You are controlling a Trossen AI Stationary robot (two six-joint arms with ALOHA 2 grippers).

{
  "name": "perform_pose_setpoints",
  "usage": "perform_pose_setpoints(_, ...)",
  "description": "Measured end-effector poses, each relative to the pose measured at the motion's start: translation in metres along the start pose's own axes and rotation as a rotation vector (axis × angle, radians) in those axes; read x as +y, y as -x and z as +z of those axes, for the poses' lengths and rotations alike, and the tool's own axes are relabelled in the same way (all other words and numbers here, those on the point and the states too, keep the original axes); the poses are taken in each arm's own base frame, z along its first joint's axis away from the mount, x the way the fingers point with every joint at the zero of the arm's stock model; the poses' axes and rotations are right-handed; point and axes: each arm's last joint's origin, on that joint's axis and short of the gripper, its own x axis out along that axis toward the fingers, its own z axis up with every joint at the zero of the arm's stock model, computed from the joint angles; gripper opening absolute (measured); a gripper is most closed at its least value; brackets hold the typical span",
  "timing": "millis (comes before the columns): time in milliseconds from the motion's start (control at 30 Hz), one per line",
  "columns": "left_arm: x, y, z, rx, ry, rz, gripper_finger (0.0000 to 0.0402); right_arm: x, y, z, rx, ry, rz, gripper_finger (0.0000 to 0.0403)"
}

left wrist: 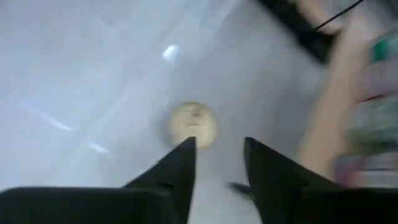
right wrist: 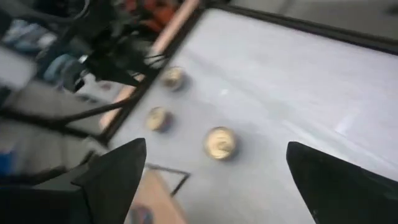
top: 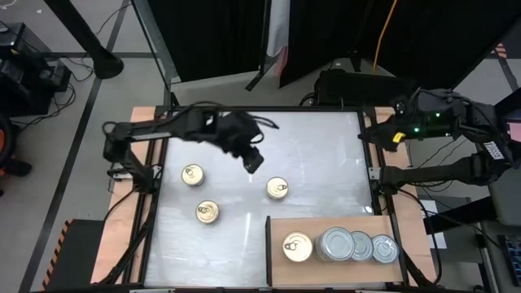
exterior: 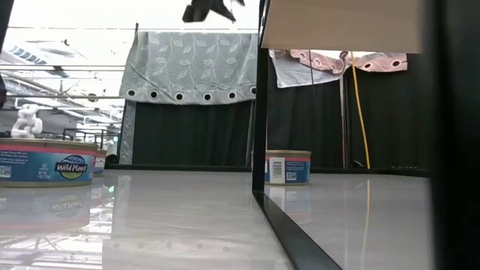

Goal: Stack canned seafood by type on shelf
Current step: Stack the blue and pink tuna can on top of the other blue and pink tuna can on the shelf

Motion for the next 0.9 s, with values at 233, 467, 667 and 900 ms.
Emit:
perform_pose_setpoints(233, 0.026, -0.048, 0.014, 0.082, -0.414, 0.127, 0.0011, -0.003, 0.000, 0.004, -0.124, -0.092, -0.098, 0.0379)
perform_pose_setpoints(467, 0.034, -0.106, 0.016, 0.190, -0.562, 0.012, 0.0014, -0.002, 0.000, 0.004, -0.135, -0.197, -0.087, 0.0379)
perform_pose_setpoints(667, 0.028, -0.148, 0.001, 0.288, -0.652, -0.058, 0.0014, -0.002, 0.000, 0.004, -0.135, -0.261, -0.079, 0.0379)
perform_pose_setpoints(900, 0.003, -0.174, -0.025, 0.328, -0.728, -0.030, 0.0014, -0.002, 0.000, 0.005, -0.134, -0.264, -0.081, 0.0379)
